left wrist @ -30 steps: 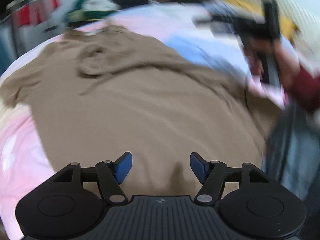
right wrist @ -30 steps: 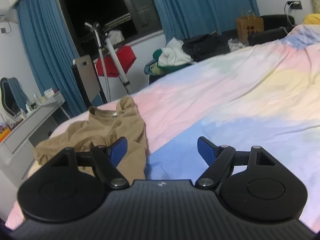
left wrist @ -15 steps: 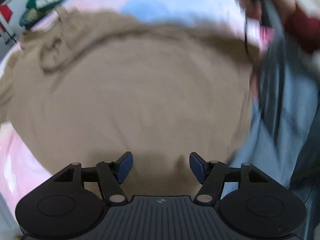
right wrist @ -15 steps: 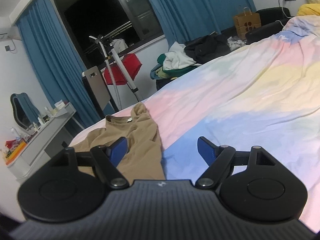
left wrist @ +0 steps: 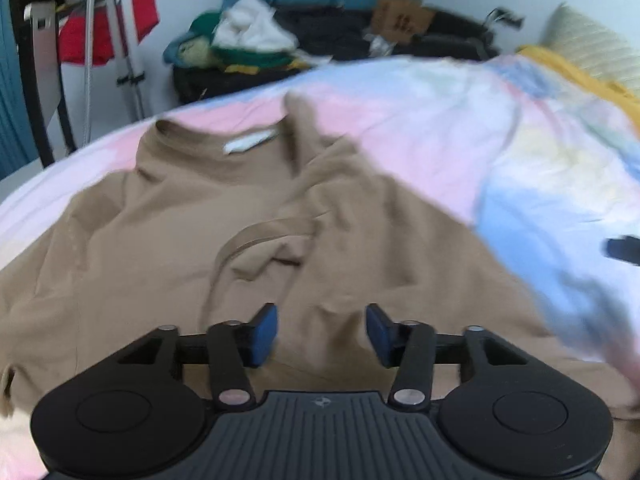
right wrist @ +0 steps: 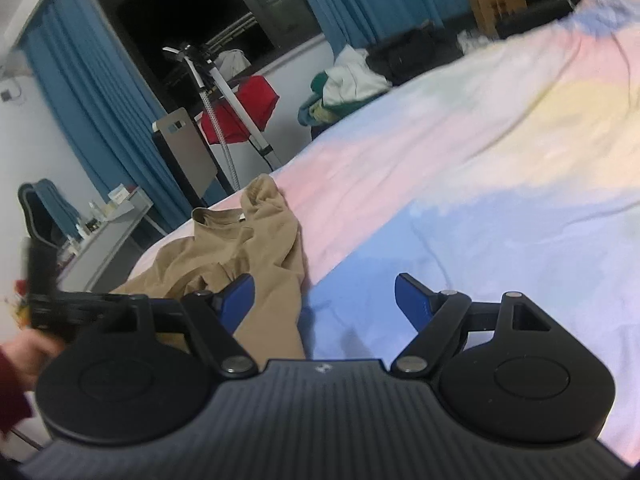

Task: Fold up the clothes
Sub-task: 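Move the left gripper to the opposite side edge of the shirt and grasp it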

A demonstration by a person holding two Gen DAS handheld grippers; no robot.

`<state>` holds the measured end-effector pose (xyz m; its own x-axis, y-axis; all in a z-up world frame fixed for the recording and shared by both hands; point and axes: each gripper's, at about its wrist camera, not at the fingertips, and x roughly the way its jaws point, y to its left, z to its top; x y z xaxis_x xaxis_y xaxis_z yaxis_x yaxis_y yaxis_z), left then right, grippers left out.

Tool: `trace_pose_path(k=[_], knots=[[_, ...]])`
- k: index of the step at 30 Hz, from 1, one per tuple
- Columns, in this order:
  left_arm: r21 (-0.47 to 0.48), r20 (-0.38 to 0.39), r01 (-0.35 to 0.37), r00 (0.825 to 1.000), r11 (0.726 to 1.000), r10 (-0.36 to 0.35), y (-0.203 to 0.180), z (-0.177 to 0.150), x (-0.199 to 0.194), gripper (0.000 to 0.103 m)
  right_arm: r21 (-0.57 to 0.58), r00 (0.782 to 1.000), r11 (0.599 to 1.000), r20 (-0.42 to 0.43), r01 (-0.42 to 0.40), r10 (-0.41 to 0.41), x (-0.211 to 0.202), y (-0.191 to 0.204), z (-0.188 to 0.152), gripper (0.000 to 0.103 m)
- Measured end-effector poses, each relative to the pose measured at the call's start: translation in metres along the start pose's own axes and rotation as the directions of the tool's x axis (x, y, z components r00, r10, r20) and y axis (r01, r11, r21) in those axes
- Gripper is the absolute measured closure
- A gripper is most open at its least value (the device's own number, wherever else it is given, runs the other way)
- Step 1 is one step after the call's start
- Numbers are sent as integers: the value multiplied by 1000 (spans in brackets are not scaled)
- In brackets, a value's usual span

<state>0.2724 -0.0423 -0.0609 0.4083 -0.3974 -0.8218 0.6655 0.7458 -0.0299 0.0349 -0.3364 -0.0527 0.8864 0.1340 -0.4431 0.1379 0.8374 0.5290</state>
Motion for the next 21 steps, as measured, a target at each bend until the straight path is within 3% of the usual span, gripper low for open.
trace_pose_path(k=[3,10,21], knots=[[36,-67,3,998,999,-1,8,-3,16,64,16,1000,1000,-15,-6,6,12,-4,1,24],[47,-136,17,991,999,-11,8,-1,9,62,60,999,998,-44,-12,14,17,-11,3,24],[74,-124,-69,989,995,78,-6,-26,4,48,54,1000,999,-28,9,-7,8,-11,3,24]])
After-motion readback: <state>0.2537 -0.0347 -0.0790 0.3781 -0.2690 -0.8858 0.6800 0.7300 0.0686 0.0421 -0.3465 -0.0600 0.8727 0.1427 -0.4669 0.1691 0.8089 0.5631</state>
